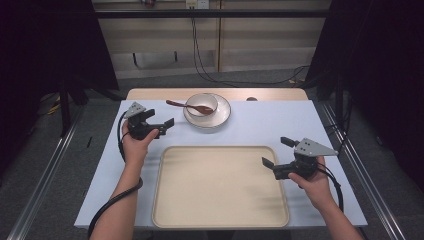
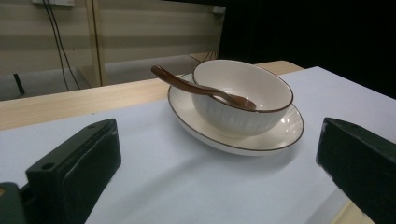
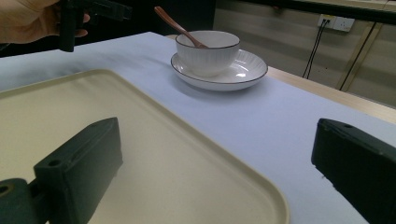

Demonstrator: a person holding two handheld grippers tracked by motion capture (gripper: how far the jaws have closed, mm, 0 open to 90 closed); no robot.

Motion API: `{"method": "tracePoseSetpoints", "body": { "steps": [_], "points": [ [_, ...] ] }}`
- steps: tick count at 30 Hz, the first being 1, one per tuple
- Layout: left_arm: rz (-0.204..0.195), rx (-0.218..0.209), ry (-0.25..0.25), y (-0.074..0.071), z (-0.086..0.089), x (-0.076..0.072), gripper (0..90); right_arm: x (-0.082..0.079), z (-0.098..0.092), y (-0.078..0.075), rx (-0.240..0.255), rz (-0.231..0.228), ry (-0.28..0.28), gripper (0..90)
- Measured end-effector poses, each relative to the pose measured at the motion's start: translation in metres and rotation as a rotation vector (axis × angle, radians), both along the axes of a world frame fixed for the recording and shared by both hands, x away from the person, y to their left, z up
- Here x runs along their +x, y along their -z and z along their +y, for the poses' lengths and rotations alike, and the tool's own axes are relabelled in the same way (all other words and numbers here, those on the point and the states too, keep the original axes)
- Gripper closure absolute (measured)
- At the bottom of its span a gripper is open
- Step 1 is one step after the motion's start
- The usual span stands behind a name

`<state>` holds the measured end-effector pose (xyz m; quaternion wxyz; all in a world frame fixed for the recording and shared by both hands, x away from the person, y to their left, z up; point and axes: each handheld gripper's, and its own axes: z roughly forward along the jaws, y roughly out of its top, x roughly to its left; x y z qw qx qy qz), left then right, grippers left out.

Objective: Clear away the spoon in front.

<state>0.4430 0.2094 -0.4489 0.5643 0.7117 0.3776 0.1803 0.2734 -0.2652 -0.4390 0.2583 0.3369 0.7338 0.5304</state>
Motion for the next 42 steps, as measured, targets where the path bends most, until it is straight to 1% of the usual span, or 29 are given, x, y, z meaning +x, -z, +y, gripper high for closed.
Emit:
{"method": "tracePoseSetpoints", "body": {
  "steps": [1,3,4,5,6,11,12,14,16,17,18,20,21,22,24,25,26,29,32,33,34,36,37,38,39,42],
  "points": [
    [-0.002,0.003,-0.002,0.000,-0.002,0.002,0.0,0.000,-0.001,0.000,0.001,0.005,-0.005,1.5],
    [-0.003,-0.003,-0.005,0.001,-0.003,0.003,0.0,0.000,0.000,0.000,-0.002,-0.001,0.004,1.5],
    [0.005,0.004,-0.014,0.002,-0.005,0.006,0.0,0.000,0.000,0.000,0.000,-0.002,0.007,1.6],
    [0.005,0.004,-0.014,0.002,-0.005,0.006,0.0,0.000,0.000,0.000,0.000,-0.002,0.007,1.6],
    [0.012,0.018,-0.029,0.003,-0.008,0.008,0.0,0.000,-0.001,0.000,0.000,-0.003,0.008,1.6],
    [0.014,0.016,-0.038,0.005,-0.011,0.012,0.0,0.000,0.000,0.000,0.005,0.002,0.009,1.6],
    [0.018,0.025,-0.051,0.005,-0.014,0.014,0.1,0.000,0.000,0.000,-0.001,-0.001,0.007,1.7],
    [0.021,0.029,-0.051,0.005,-0.015,0.016,0.1,0.000,0.000,0.000,-0.001,-0.001,0.007,1.8],
    [0.025,0.012,-0.069,0.005,-0.018,0.019,0.5,0.000,0.000,0.000,0.001,-0.001,0.009,1.8],
    [0.025,0.012,-0.069,0.005,-0.018,0.019,0.9,0.000,0.000,0.000,0.003,0.002,-0.003,1.8],
    [0.036,-0.011,-0.083,0.005,-0.021,0.020,1.2,0.000,0.000,0.000,0.004,-0.003,0.008,1.7],
    [0.036,-0.015,-0.077,0.006,-0.021,0.021,2.0,0.000,0.000,0.000,0.005,-0.003,0.009,1.7],
    [0.036,-0.016,-0.081,0.007,-0.022,0.021,3.6,0.000,-0.001,-0.001,0.006,-0.003,0.004,1.8],
    [0.035,-0.007,-0.096,0.008,-0.022,0.021,5.1,0.000,-0.001,-0.001,0.005,0.000,0.007,1.7],
    [0.042,-0.032,-0.106,0.010,-0.022,0.022,7.3,0.000,-0.001,0.000,0.008,-0.001,0.004,1.8],
    [0.040,-0.030,-0.113,0.010,-0.022,0.023,9.4,0.000,0.000,-0.001,0.008,-0.002,0.007,1.7],
    [0.032,-0.044,-0.117,0.010,-0.023,0.024,13.4,0.000,0.000,-0.001,0.009,0.000,0.005,1.7],
    [0.030,-0.048,-0.116,0.010,-0.023,0.026,17.5,0.000,0.000,-0.001,0.007,0.001,0.007,1.8],
    [0.032,-0.052,-0.126,0.009,-0.025,0.029,22.1,0.000,-0.001,0.000,0.005,0.001,0.007,1.8],
    [0.029,-0.058,-0.124,0.009,-0.026,0.030,22.1,0.000,-0.001,-0.001,0.008,0.001,0.010,1.8],
    [0.033,-0.054,-0.130,0.009,-0.028,0.032,25.4,0.000,-0.001,-0.001,0.009,0.002,0.009,1.8],
    [0.036,-0.053,-0.120,0.009,-0.029,0.033,27.1,0.000,-0.001,-0.001,0.007,0.002,0.008,1.8],
    [0.039,-0.052,-0.123,0.009,-0.031,0.034,29.3,0.000,-0.001,-0.001,0.005,0.001,0.006,1.8],
    [0.038,-0.043,-0.124,0.009,-0.032,0.034,32.4,0.000,-0.002,-0.001,0.006,0.003,0.004,1.7],
    [0.038,-0.038,-0.127,0.009,-0.033,0.035,32.4,0.000,-0.002,-0.001,0.006,0.003,0.004,1.7],
    [0.041,-0.053,-0.129,0.011,-0.036,0.036,38.8,0.000,-0.002,-0.001,0.006,0.003,0.004,1.7]
  ]
}}
